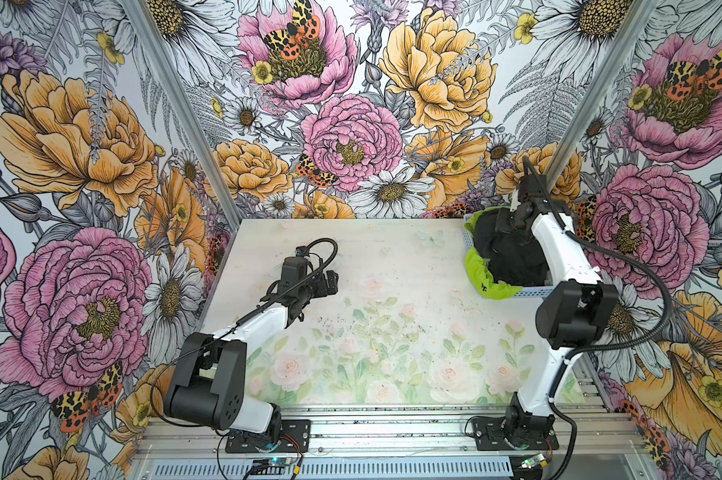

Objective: Fold and stack the mixed laundry pile
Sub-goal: 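Lift the black shirt out with the right gripper onto the table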

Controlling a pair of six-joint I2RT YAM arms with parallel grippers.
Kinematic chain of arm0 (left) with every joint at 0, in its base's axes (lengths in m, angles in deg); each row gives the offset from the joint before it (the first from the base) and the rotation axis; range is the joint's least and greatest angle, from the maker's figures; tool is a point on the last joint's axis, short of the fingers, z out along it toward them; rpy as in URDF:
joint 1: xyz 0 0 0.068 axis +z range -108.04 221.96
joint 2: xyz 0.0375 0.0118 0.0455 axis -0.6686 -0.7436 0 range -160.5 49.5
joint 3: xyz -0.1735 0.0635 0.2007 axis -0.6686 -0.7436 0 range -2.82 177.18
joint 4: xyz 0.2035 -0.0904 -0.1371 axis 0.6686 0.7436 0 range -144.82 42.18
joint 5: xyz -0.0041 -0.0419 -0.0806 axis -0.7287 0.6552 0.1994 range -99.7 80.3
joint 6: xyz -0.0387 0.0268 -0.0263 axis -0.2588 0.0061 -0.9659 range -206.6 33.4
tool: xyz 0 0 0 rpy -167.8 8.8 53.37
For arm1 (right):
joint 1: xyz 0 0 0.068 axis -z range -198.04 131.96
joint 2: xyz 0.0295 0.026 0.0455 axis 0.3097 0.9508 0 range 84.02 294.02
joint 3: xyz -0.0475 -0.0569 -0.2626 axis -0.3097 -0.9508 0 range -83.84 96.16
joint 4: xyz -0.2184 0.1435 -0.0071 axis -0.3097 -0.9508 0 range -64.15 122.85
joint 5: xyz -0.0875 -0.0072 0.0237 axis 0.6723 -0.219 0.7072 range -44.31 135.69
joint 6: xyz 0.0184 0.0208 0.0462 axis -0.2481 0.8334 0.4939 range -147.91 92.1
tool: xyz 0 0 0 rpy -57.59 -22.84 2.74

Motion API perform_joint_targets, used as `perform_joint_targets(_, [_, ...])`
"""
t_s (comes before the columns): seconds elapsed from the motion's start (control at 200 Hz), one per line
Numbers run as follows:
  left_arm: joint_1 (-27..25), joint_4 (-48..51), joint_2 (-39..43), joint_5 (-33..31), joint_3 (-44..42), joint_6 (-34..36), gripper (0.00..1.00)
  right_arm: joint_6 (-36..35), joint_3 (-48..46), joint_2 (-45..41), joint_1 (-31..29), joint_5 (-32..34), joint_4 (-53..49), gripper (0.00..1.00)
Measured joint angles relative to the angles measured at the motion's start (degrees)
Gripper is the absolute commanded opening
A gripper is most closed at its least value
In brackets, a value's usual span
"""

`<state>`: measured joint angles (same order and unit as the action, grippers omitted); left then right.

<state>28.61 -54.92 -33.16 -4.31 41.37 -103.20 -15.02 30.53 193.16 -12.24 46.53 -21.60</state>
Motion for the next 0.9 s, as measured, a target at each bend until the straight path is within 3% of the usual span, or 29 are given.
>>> perform_joint_targets(0.155, [-0.3,0.4,2.3,0.0,0.4,0.0,0.99,0.2,3.6,-10.8,-2.1,-6.1,-0.1,0.0])
perform_joint_targets(0.295, [-0.4,1.1,5.2,0.0,0.5,0.0,0.99,0.3,10.1,-14.6,-6.5,-12.1,-0.8,0.0])
perform_joint_targets(0.751, [-0.2,6.2,18.8,-4.5,-0.8,-0.6,0.99,6.3,42.1,-7.0,-29.0,-29.2,-4.4,0.0])
perform_joint_targets(0.901, [0.9,9.0,24.9,-7.8,-2.2,-1.5,0.99,10.8,45.6,-4.2,-33.2,-32.2,0.0,0.0])
